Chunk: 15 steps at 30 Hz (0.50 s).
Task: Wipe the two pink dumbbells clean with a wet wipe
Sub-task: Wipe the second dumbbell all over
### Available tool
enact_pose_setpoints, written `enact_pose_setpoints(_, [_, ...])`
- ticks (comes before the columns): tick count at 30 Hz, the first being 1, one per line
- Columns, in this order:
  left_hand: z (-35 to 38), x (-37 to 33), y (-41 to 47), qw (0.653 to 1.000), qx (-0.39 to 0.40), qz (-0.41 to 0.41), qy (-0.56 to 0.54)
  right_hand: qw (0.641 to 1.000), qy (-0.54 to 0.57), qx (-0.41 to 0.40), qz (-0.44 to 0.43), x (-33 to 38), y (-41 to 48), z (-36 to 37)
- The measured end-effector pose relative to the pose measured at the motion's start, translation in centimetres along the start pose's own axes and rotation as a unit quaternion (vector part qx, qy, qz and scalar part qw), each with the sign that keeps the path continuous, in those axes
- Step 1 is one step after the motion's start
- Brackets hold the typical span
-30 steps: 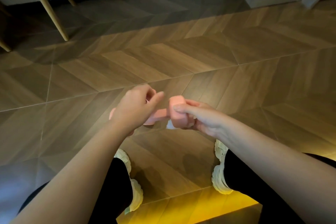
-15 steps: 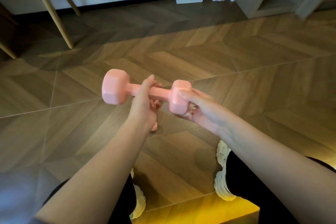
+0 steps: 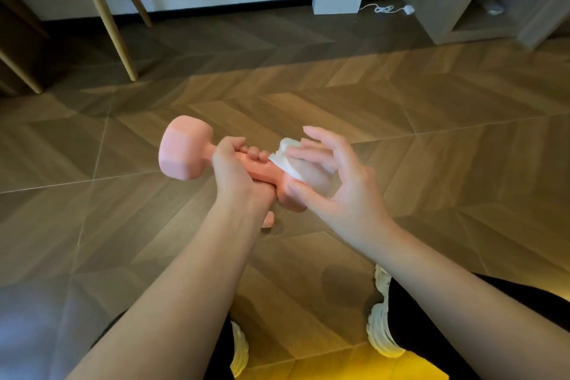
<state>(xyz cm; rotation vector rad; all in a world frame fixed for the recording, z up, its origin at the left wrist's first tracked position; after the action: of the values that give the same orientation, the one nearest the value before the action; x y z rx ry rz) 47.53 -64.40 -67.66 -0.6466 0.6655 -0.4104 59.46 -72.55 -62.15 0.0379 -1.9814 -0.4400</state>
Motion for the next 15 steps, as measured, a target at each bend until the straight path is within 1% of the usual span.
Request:
enact_pose_setpoints(1, [0.0,0.1,-0.1,1.0,0.002,-0.004,-0.007,1.0,0.015,0.008,0.001,0.2,0.0,0.0])
enact_pose_setpoints(3, [0.3,0.0,-0.1,1.0,0.009,-0.008,-0.02,0.991,0.127,0.011,0.046,0.2,0.3,-0.4])
enact_pose_setpoints(4, [0.4,0.0,-0.1,1.0,0.013,-0.008,-0.024,0.977,0.192,-0.006,0.092,-0.3,0.6,-0.8])
enact_pose_setpoints(5, [0.6,-0.1,-0.1,0.999,0.018,-0.008,-0.026,0.958,0.24,-0.029,0.155,-1.1,0.9,-1.2])
enact_pose_setpoints(6, [0.7,-0.2,-0.1,0.999,0.023,-0.007,-0.028,0.932,0.273,-0.034,0.236,-2.2,0.9,-1.4])
enact_pose_setpoints(7, [0.8,-0.3,-0.2,0.999,0.028,-0.006,-0.027,0.895,0.31,-0.007,0.32,-3.1,0.7,-0.9])
enact_pose_setpoints(8, [0.9,-0.3,-0.2,0.999,0.034,-0.006,-0.024,0.854,0.345,0.052,0.386,-3.6,0.2,0.0])
enact_pose_setpoints(9, [1.0,-0.3,-0.2,0.999,0.041,-0.005,-0.016,0.821,0.364,0.124,0.422,-3.7,-0.4,0.9])
enact_pose_setpoints(10, [1.2,-0.2,-0.3,0.999,0.048,-0.006,-0.006,0.8,0.372,0.181,0.436,-3.6,-1.1,1.7])
enact_pose_setpoints(11, [1.3,0.0,-0.4,0.998,0.056,-0.006,0.005,0.79,0.375,0.205,0.44,-3.5,-1.5,2.2])
enact_pose_setpoints(15, [1.6,0.2,-0.6,0.997,0.074,0.002,0.026,0.769,0.447,0.181,0.419,-3.3,-1.4,2.2])
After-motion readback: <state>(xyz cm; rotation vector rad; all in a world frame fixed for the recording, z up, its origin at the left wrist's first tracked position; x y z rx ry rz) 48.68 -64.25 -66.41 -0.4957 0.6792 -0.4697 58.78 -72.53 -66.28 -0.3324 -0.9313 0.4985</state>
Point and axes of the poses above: each hand's wrist, its own y-axis towards the middle knuckle, its own z-axis out of the palm, x = y × z, the point moved 7 cm from there along y, towards the middle knuckle, and after that the axes turned 5 degrees about y, right-handed, at the moved point
